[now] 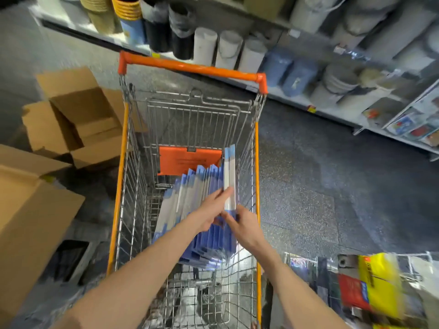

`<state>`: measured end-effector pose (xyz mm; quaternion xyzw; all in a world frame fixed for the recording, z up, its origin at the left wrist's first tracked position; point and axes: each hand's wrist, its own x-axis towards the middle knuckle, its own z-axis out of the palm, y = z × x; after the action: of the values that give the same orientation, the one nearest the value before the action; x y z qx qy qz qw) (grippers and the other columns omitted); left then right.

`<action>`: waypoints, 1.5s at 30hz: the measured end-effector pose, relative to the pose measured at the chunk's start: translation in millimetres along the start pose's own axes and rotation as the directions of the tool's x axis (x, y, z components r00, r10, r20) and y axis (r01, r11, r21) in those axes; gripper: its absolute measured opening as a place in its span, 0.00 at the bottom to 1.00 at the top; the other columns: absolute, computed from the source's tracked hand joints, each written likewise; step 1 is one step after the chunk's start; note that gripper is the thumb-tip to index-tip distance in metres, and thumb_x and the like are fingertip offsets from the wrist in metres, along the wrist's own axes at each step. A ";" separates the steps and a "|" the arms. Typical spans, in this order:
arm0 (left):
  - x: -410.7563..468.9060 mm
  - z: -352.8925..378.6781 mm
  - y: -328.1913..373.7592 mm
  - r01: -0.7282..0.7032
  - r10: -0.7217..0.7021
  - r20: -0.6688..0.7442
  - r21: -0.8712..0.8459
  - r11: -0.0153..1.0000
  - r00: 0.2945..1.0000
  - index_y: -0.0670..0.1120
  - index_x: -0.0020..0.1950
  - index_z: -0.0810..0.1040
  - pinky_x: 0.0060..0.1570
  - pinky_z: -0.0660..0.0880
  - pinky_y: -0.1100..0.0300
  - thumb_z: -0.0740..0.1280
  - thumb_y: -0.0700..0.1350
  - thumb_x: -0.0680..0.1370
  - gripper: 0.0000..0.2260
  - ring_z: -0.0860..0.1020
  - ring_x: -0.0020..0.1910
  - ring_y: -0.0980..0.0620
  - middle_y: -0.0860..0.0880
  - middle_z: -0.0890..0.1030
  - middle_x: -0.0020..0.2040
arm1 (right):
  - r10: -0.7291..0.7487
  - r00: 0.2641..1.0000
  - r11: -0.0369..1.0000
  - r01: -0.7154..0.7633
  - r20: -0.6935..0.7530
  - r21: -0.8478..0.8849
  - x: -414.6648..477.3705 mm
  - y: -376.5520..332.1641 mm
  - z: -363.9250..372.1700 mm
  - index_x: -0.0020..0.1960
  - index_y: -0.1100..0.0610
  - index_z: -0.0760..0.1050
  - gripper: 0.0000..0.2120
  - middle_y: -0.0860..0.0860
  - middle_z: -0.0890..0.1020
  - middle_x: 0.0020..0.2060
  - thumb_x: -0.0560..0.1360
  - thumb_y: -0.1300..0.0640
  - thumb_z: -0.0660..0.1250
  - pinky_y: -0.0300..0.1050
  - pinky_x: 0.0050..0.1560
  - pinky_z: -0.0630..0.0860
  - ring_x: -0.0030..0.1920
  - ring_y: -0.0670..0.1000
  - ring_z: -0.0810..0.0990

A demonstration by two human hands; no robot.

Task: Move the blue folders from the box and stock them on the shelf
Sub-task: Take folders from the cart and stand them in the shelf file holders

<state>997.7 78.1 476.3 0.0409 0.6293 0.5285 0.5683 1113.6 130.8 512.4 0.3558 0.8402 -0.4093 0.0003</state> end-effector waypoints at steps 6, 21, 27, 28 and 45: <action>-56.0 -21.4 16.2 -0.132 0.133 0.020 -0.049 0.990 0.991 0.57 0.71 0.69 0.41 0.74 0.61 0.67 0.58 0.80 0.21 0.76 0.50 0.62 0.57 0.78 0.63 | -0.009 0.981 0.943 -0.056 0.196 0.327 -30.3 -32.8 -14.4 0.41 0.60 0.77 0.22 0.54 0.69 0.34 0.78 0.40 0.65 0.47 0.39 0.67 0.34 0.49 0.67; -130.0 -47.7 32.1 -0.357 0.362 0.097 -0.062 0.932 0.927 0.59 0.74 0.69 0.73 0.62 0.35 0.77 0.68 0.66 0.40 0.68 0.74 0.48 0.52 0.71 0.75 | 0.204 0.975 0.793 -0.111 -0.090 0.600 -46.6 -130.4 -43.8 0.64 0.49 0.75 0.28 0.55 0.86 0.38 0.71 0.33 0.69 0.52 0.40 0.84 0.33 0.51 0.84; -160.9 -48.7 53.1 -0.430 0.429 0.139 -0.028 0.903 0.892 0.57 0.70 0.74 0.70 0.68 0.43 0.74 0.61 0.72 0.27 0.76 0.68 0.52 0.55 0.80 0.66 | 0.133 0.983 0.893 -0.062 -0.129 0.446 -45.0 -155.3 -54.9 0.48 0.52 0.86 0.20 0.51 0.83 0.32 0.79 0.38 0.64 0.55 0.40 0.84 0.38 0.55 0.86; -163.3 -48.6 55.0 -0.431 0.429 0.139 -0.016 0.902 0.893 0.57 0.70 0.74 0.69 0.69 0.43 0.73 0.60 0.74 0.25 0.77 0.67 0.52 0.55 0.80 0.65 | 0.132 0.986 0.885 -0.069 -0.107 0.460 -48.4 -159.4 -56.6 0.47 0.54 0.85 0.20 0.52 0.83 0.32 0.81 0.41 0.62 0.51 0.37 0.83 0.37 0.53 0.86; -175.7 -48.2 74.3 -0.456 0.480 0.216 -0.156 0.876 0.850 0.52 0.75 0.68 0.71 0.69 0.41 0.70 0.43 0.79 0.26 0.78 0.66 0.52 0.53 0.81 0.65 | -0.013 1.000 0.776 0.001 0.014 0.631 -79.4 -168.5 -82.2 0.60 0.57 0.81 0.18 0.56 0.87 0.47 0.84 0.48 0.57 0.42 0.38 0.79 0.41 0.51 0.85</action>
<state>982.0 -33.7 637.4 0.2305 0.4973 0.6722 0.4978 1096.0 70.5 706.1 0.3284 0.6560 -0.6701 -0.1130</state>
